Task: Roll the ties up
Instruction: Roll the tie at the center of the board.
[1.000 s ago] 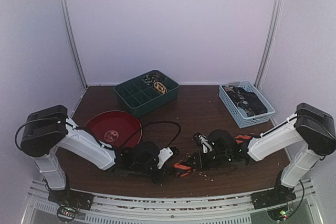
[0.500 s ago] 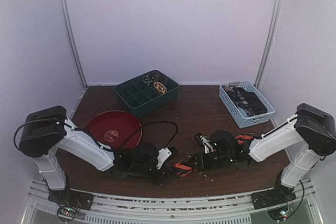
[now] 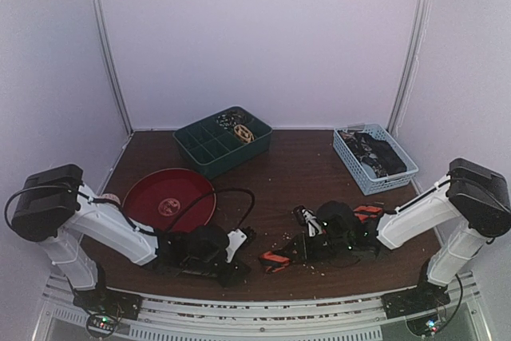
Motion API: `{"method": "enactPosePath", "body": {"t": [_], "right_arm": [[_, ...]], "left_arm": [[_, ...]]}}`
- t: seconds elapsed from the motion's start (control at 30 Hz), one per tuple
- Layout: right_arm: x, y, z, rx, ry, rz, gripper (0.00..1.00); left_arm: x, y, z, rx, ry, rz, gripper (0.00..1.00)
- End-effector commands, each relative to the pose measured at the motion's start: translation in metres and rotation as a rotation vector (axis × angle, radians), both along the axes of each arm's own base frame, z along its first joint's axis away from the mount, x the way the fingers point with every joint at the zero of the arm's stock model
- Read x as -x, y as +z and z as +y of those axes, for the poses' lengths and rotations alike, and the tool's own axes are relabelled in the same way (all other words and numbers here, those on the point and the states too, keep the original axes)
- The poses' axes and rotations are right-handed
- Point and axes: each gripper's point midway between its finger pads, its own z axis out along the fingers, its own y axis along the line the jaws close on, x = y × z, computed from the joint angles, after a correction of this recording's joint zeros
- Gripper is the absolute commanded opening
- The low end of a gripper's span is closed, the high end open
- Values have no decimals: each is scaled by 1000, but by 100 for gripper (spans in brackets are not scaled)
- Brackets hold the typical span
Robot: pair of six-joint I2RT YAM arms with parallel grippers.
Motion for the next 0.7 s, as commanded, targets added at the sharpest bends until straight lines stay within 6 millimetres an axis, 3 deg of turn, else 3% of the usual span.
{"method": "enactPosePath", "body": {"t": [0.0,0.23,0.43,0.67], "right_arm": [[5,-13,-2,60,-12,24,21],[-1,-14,-10,124,-20,-24,22],[1,-19,-13,134,-16,-23,22],[-2,-20,-18,146,-28,-38,26]], "left_arm": [[13,-12,-4,19,-21,68,0],[18,-22,-29,34,-69,63,0],[6,-21,-30,6,-35,7,0],[-8,-2,-35,23,-3,-68,0]]}}
